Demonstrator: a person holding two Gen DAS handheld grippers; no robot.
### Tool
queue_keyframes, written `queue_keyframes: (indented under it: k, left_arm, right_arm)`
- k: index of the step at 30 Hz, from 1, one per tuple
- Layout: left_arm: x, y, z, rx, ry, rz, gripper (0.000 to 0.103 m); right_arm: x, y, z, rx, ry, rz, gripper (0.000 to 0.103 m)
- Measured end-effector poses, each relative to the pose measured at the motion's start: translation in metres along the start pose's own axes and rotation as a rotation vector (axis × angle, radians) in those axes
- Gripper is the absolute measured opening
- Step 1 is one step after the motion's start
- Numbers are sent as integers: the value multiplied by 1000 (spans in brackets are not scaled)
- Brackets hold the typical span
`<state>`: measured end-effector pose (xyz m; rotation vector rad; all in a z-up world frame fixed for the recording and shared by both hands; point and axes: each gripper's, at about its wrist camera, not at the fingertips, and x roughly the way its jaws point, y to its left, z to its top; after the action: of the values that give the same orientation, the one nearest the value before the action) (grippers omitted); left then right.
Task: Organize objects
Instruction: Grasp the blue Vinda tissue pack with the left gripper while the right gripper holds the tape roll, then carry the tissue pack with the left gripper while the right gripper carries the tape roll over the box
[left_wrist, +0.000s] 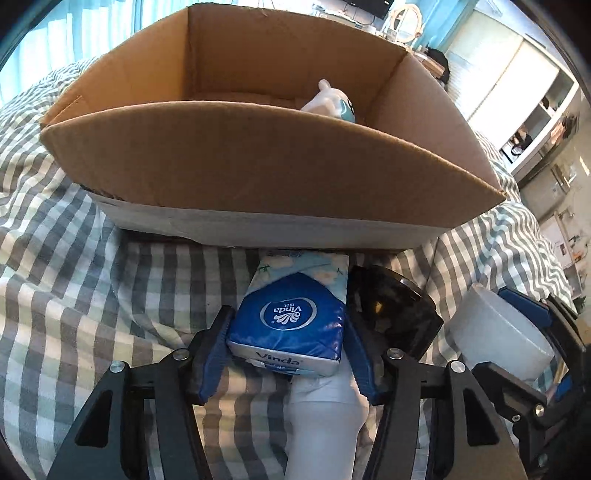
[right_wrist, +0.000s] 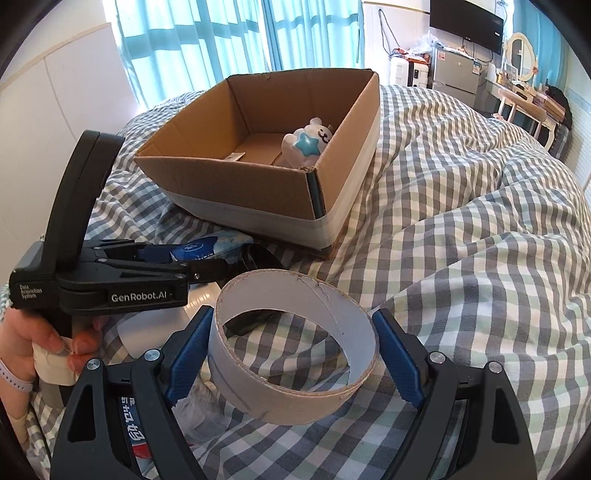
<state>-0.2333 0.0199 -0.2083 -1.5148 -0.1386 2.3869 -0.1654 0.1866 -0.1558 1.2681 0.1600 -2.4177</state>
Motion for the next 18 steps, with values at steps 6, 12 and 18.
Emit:
queue_keyframes:
  k: [6,12,18]
  left_arm:
    - [-18,-6,-7,7,-27,30,56]
    - [-52,-15,-20,43,-79,44,54]
    - [-99,-14,-30,53,-166,32,54]
  right_arm:
    - [-8,3,-1,-11,-27,-26,85]
    - [-27,10,2,-14,-84,-64,85]
    - [-53,20,4,-25,-134,-67,85]
